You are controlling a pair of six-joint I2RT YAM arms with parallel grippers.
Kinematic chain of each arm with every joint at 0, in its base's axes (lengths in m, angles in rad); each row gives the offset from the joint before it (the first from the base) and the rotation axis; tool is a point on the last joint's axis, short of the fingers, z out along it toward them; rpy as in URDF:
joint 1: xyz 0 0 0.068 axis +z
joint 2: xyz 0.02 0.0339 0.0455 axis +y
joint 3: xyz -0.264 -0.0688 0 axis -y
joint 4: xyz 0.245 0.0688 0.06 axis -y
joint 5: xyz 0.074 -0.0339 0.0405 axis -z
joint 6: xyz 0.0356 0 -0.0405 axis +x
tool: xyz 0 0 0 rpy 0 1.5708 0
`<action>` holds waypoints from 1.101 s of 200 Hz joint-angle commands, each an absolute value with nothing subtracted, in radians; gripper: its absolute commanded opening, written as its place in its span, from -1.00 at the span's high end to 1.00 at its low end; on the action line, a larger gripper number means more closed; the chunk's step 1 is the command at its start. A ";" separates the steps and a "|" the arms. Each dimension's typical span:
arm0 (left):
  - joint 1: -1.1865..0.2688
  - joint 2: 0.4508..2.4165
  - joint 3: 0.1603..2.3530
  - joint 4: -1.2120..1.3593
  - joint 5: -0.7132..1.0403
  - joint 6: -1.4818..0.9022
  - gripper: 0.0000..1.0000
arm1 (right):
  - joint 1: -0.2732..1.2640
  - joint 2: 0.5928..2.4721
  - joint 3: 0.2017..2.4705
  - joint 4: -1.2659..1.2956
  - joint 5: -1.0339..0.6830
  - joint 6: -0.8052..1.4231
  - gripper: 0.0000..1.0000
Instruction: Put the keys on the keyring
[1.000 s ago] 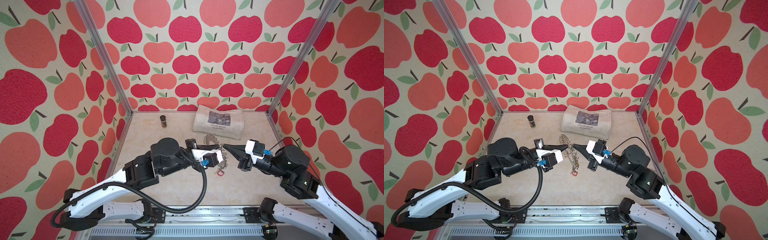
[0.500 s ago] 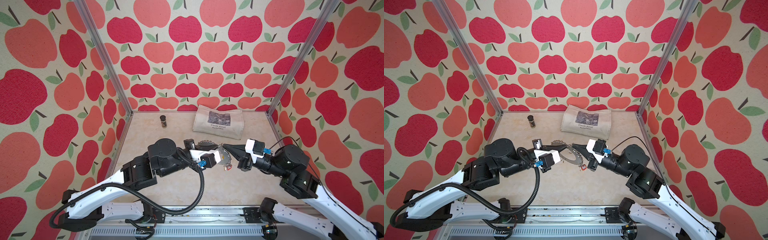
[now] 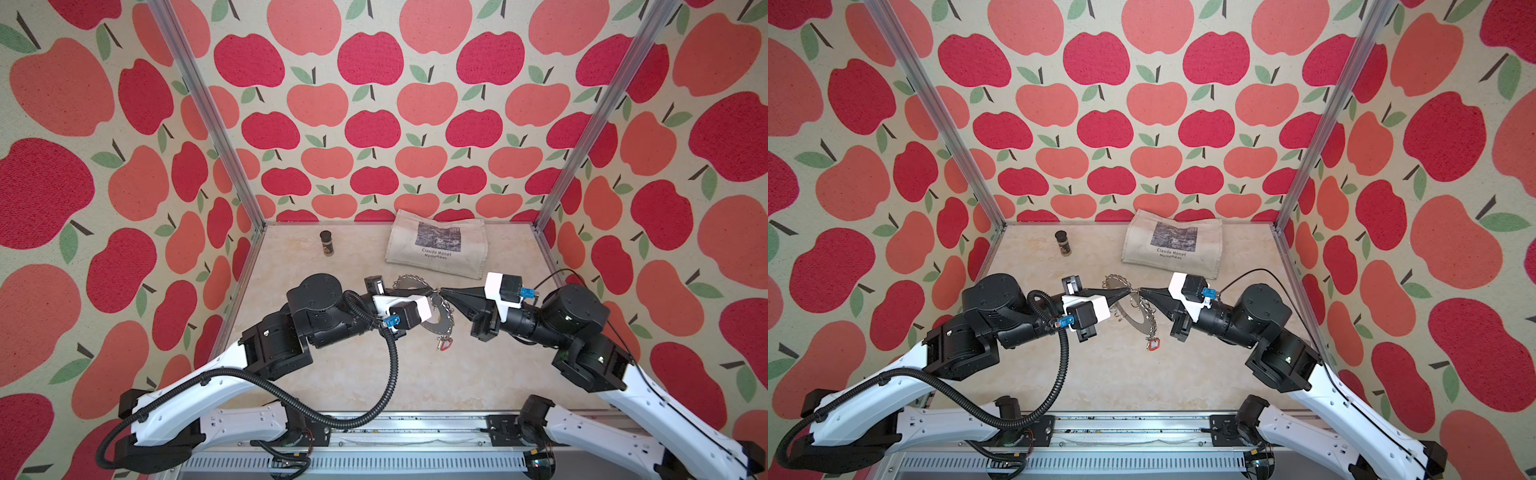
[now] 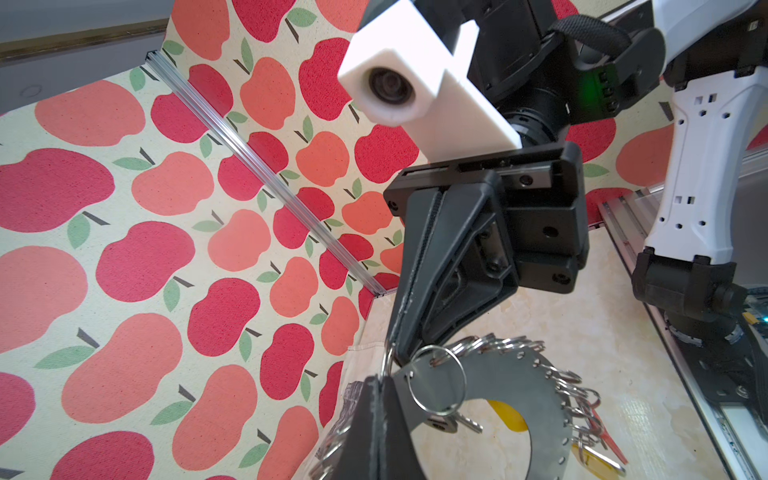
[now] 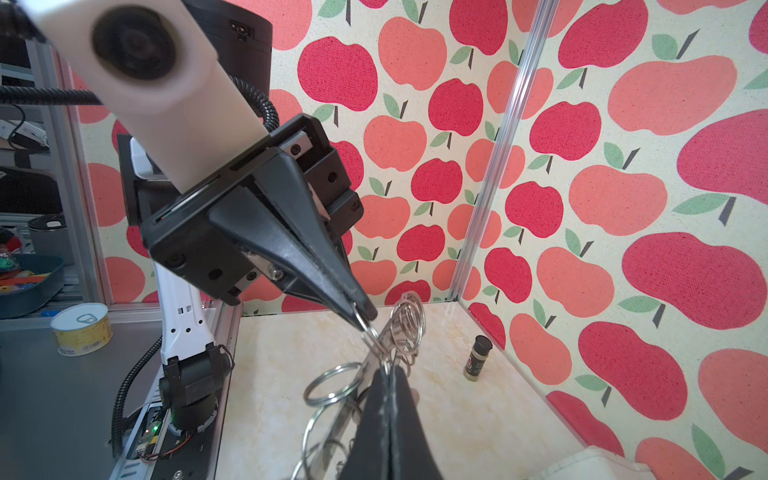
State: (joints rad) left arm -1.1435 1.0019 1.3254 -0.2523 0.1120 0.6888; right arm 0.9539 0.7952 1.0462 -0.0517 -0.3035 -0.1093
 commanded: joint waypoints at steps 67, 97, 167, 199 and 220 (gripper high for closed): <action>-1.114 0.980 1.319 -0.139 0.275 0.584 1.00 | 0.940 0.776 1.077 -0.075 -0.283 -0.082 0.52; -1.063 0.969 1.310 -0.114 0.335 0.520 1.00 | 0.939 0.761 1.103 -0.135 -0.270 -0.119 0.21; -0.984 0.976 1.305 -0.097 0.452 0.409 1.00 | 0.939 0.744 1.194 -0.216 -0.326 -0.202 0.10; -0.978 0.981 1.304 -0.079 0.474 0.386 1.00 | 0.938 0.790 1.224 -0.200 -0.394 -0.192 0.29; -0.977 0.982 1.302 -0.072 0.482 0.378 1.00 | 0.929 0.816 1.217 -0.165 -0.432 -0.164 0.35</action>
State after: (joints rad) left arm -0.9829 0.9882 1.3060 -0.1524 0.4389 0.4152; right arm 0.9443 0.7799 1.2045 -0.1917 -0.3641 -0.1860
